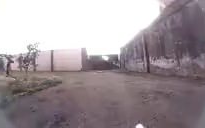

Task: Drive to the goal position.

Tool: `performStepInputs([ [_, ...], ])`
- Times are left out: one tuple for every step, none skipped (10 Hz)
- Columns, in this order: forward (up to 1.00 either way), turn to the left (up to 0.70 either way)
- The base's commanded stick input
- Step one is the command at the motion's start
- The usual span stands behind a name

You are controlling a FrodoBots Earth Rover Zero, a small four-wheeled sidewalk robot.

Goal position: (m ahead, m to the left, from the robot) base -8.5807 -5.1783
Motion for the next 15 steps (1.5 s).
performStepInputs([
  [1.0, 0.01],
  [1.0, 0.01],
  [1.0, 0.01],
  [1.0, 0.01],
  [1.0, 0.01],
  [1.0, 0.01],
  [1.0, 0.01],
  [1.0, 0.01],
  [1.0, 0.01],
  [1.0, 0.01],
  [1.0, 0.01],
  [1.0, 0.01],
  [1.0, 0.01],
  [1.0, 0.01],
  [1.0, 0.01],
])
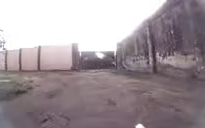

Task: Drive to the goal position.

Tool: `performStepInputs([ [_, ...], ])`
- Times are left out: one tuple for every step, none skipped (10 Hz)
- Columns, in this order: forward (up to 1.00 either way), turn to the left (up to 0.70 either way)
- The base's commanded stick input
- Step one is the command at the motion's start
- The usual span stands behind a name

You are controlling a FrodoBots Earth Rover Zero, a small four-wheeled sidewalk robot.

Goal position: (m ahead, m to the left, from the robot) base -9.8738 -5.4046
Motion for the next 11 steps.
performStepInputs([
  [1.0, 0.01],
  [1.0, 0.07],
  [1.0, 0.32],
  [1.0, 0.41],
  [1.0, 0.41],
  [1.0, 0.01],
  [1.0, 0.01],
  [1.0, 0.01],
  [1.0, 0.01],
  [1.0, 0.01],
  [1.0, 0.01],
])
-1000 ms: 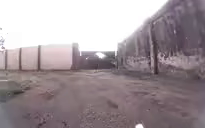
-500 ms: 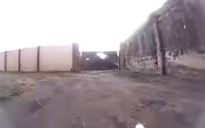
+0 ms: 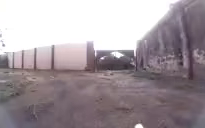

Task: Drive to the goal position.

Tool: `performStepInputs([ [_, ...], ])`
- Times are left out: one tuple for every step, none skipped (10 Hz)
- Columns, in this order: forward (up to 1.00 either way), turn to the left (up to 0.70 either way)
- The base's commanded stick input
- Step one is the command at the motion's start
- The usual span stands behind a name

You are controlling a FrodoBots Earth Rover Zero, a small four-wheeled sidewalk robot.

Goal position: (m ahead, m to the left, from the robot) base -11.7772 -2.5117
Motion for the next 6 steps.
performStepInputs([
  [1.0, 0.01],
  [1.0, 0.01],
  [1.0, 0.01],
  [1.0, 0.01],
  [1.0, 0.01],
  [1.0, 0.01],
])
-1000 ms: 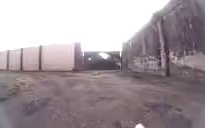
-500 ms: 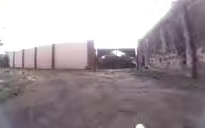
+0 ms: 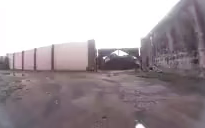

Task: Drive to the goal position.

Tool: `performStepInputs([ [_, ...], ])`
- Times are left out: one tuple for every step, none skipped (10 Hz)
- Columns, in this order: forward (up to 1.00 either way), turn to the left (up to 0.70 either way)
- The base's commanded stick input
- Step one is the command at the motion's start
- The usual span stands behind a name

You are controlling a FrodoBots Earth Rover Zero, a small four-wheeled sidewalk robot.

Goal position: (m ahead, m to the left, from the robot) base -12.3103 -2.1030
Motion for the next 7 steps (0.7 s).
performStepInputs([
  [1.0, 0.01],
  [1.0, 0.01],
  [1.0, 0.01],
  [1.0, 0.01],
  [1.0, 0.01],
  [1.0, 0.01],
  [1.0, 0.01],
])
